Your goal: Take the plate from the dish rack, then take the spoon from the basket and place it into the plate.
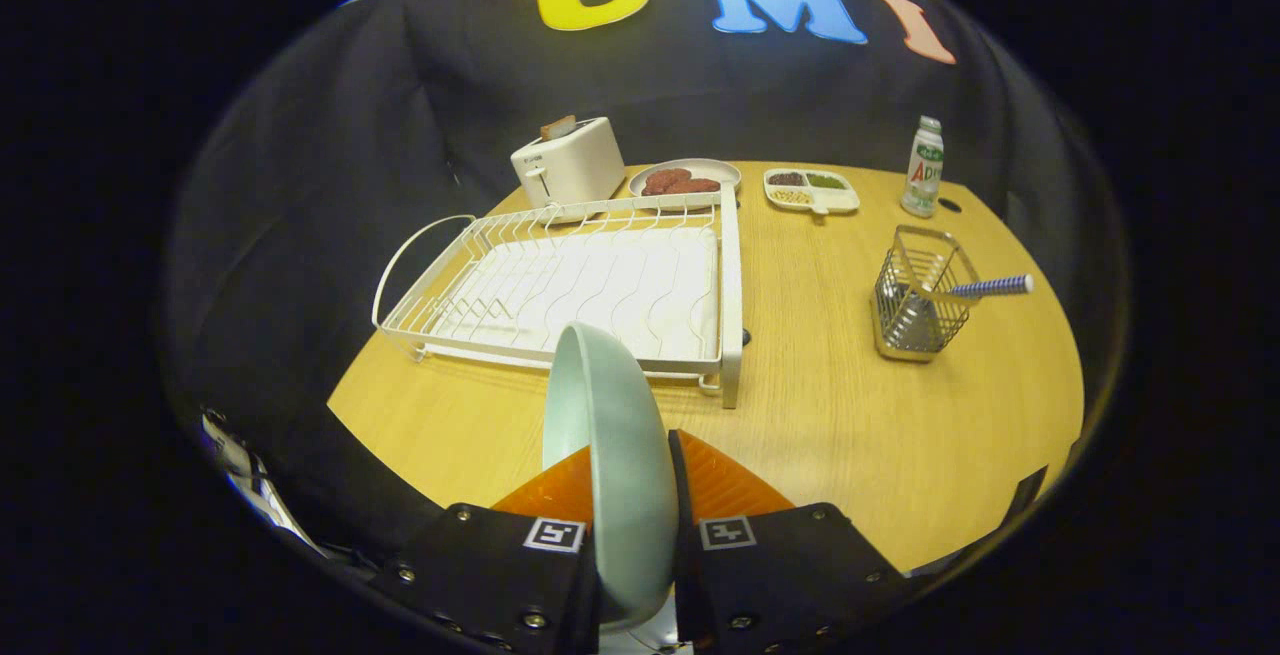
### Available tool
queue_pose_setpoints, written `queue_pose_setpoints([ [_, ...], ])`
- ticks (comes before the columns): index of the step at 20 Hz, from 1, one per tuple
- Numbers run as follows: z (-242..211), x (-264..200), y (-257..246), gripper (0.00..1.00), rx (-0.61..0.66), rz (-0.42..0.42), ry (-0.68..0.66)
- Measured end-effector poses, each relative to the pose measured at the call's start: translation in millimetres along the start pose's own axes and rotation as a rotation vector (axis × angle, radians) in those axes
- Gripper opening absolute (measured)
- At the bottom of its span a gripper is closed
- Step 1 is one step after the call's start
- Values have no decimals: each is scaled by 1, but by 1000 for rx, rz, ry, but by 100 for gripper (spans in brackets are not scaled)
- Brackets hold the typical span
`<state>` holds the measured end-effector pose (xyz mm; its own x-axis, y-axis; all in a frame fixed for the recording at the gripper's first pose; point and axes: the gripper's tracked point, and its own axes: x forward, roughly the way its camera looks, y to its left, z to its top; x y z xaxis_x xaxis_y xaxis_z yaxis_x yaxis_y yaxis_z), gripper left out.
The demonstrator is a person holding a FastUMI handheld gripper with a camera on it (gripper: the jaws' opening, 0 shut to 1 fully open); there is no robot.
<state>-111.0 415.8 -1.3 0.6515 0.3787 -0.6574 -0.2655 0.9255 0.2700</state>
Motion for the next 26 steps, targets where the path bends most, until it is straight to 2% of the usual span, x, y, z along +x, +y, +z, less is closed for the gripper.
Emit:
queue_pose_setpoints([
  [4,-14,21,7,28,145,126,40],
  [7,-32,31,6,31,186,148,91],
  [10,-42,38,-1,42,217,127,87],
  [13,-44,40,-28,49,212,20,68],
  [14,-43,38,-35,72,208,2,61],
  [15,-43,35,-37,77,213,2,46],
  [21,6,9,-56,77,207,-32,-146],
  [26,51,-16,-95,77,193,-170,-296],
])
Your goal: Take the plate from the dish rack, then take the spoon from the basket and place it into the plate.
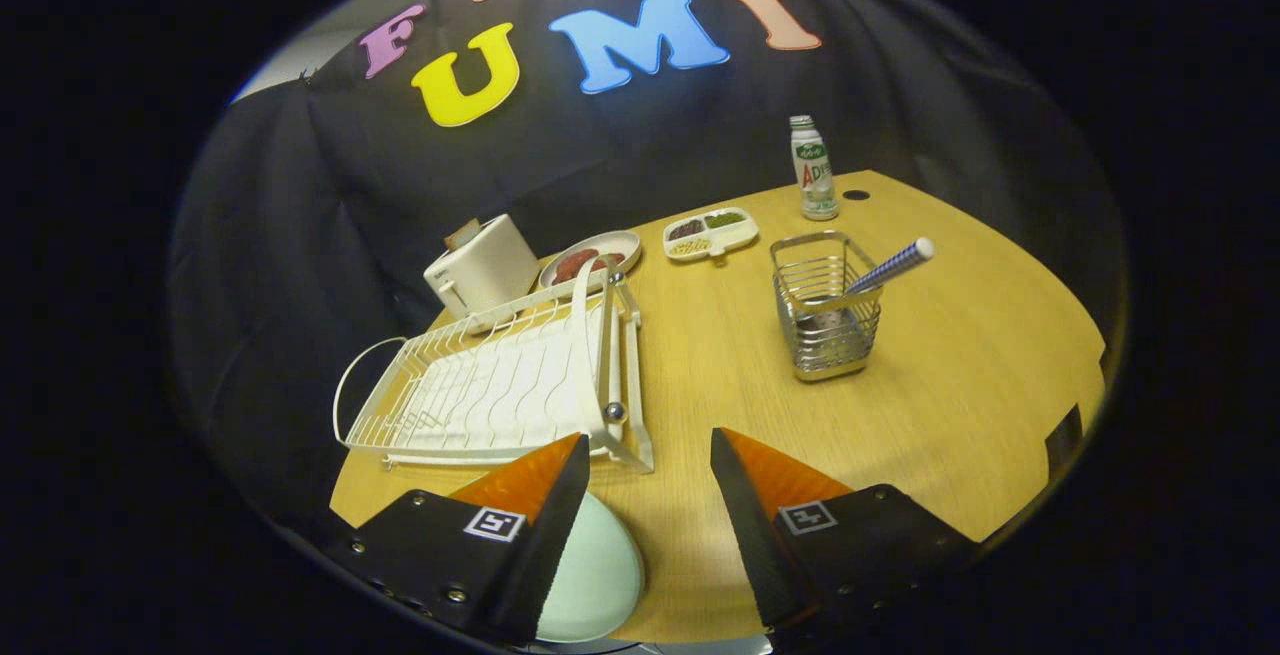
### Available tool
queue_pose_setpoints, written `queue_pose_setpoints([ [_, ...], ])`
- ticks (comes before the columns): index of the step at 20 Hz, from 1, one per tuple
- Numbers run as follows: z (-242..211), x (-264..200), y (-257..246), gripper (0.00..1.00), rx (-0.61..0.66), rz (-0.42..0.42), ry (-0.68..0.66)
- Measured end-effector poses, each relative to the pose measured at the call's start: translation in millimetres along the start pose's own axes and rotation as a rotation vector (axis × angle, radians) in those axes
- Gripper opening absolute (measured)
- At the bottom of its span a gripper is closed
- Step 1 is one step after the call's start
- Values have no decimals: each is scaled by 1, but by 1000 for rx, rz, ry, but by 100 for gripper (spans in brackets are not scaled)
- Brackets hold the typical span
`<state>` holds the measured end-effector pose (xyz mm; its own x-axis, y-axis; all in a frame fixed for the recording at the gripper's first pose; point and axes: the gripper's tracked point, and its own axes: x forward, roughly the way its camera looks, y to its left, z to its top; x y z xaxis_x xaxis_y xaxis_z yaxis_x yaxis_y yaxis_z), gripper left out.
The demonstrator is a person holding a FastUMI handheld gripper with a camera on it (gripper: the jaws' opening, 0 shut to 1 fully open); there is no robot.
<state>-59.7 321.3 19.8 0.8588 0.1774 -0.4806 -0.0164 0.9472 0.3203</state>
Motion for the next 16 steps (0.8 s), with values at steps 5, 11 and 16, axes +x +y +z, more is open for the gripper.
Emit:
queue_pose_setpoints([
  [5,35,0,-63,77,84,-196,-79],
  [11,69,6,-117,76,149,-328,-157],
  [16,82,18,-135,72,177,-338,-187],
])
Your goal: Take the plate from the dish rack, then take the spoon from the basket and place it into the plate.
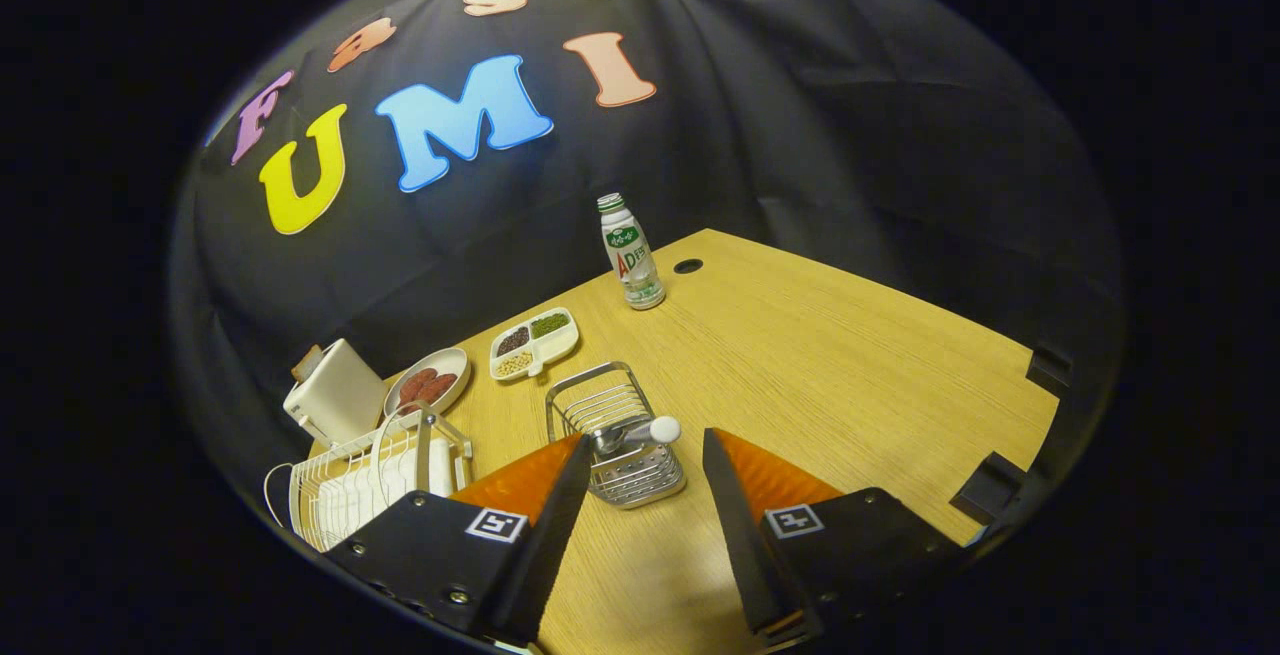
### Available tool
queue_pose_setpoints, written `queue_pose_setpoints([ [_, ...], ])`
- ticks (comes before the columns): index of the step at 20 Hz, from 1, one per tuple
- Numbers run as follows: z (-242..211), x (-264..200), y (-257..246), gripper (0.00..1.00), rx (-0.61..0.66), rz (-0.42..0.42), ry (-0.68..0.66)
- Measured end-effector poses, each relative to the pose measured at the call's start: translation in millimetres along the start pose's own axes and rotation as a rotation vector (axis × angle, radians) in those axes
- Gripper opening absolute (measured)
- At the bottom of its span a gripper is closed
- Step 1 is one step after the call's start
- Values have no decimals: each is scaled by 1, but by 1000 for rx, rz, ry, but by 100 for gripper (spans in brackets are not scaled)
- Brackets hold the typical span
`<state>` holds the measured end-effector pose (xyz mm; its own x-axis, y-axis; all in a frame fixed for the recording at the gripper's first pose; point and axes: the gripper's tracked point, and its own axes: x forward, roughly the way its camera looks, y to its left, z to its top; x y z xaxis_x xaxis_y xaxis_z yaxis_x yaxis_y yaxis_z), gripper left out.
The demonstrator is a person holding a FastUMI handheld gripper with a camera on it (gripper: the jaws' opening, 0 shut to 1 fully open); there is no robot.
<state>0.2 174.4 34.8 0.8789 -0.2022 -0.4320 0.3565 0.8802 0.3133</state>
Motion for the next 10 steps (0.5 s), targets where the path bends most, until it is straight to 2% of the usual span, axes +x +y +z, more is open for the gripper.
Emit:
queue_pose_setpoints([
  [1,3,4,-1,70,-4,-1,-11],
  [2,7,5,-3,62,-9,-6,-17],
  [6,13,14,-2,56,-23,2,-23],
  [7,12,17,-2,46,-30,5,-24],
  [8,10,20,-4,27,-40,-2,-10],
  [10,15,19,3,27,-44,22,-12],
])
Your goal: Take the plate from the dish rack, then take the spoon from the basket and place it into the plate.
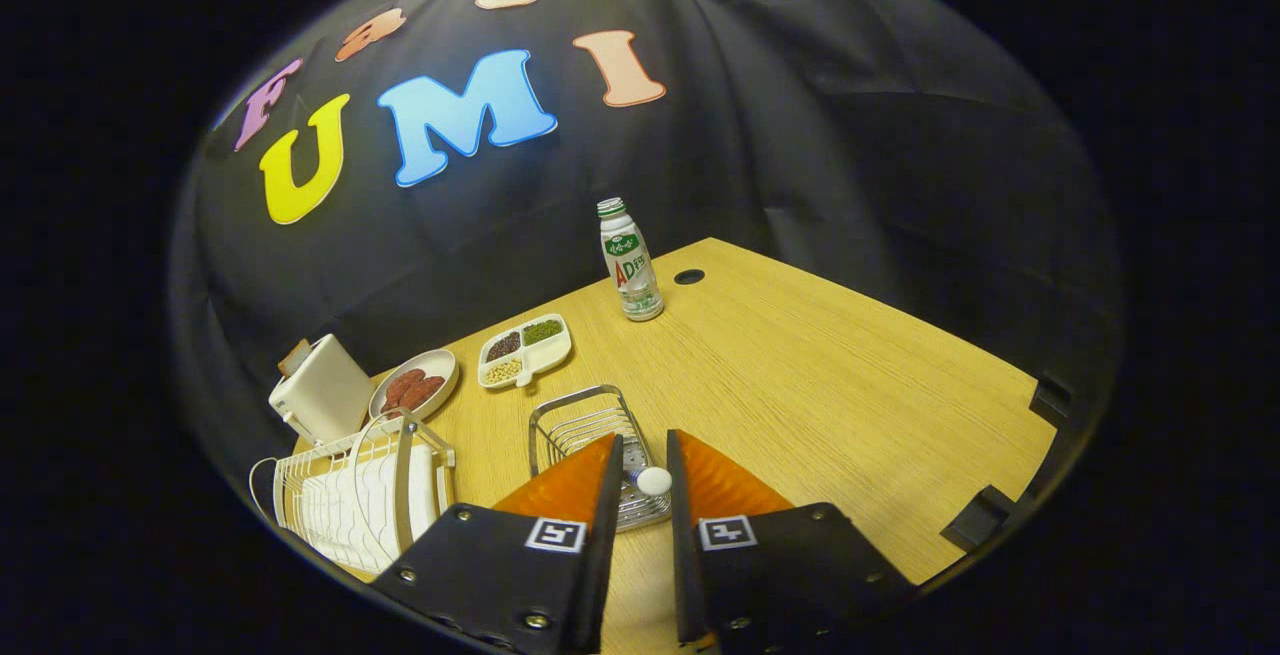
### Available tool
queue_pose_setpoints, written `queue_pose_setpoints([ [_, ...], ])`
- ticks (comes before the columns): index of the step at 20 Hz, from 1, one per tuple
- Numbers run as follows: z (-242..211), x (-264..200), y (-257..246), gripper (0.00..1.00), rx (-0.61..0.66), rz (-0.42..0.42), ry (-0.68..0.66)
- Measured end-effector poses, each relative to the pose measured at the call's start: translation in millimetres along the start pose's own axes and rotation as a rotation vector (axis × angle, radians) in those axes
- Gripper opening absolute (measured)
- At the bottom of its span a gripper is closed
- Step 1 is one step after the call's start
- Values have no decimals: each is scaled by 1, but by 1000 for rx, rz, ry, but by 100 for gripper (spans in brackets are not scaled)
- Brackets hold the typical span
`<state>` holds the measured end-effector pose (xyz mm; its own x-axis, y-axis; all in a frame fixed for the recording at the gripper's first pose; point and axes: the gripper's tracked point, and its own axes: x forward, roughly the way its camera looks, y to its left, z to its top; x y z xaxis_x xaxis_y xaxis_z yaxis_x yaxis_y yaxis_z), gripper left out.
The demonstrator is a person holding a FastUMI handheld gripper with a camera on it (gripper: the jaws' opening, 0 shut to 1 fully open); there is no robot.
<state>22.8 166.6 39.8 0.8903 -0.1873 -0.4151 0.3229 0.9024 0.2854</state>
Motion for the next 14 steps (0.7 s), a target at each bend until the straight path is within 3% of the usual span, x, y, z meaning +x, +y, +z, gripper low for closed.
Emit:
queue_pose_setpoints([
  [1,7,0,10,21,6,53,-11],
  [2,7,-3,11,12,-18,39,-8],
  [3,9,-3,15,12,-40,57,-6],
  [4,9,1,21,5,-62,54,1],
  [14,50,-24,42,4,-324,-24,-32],
])
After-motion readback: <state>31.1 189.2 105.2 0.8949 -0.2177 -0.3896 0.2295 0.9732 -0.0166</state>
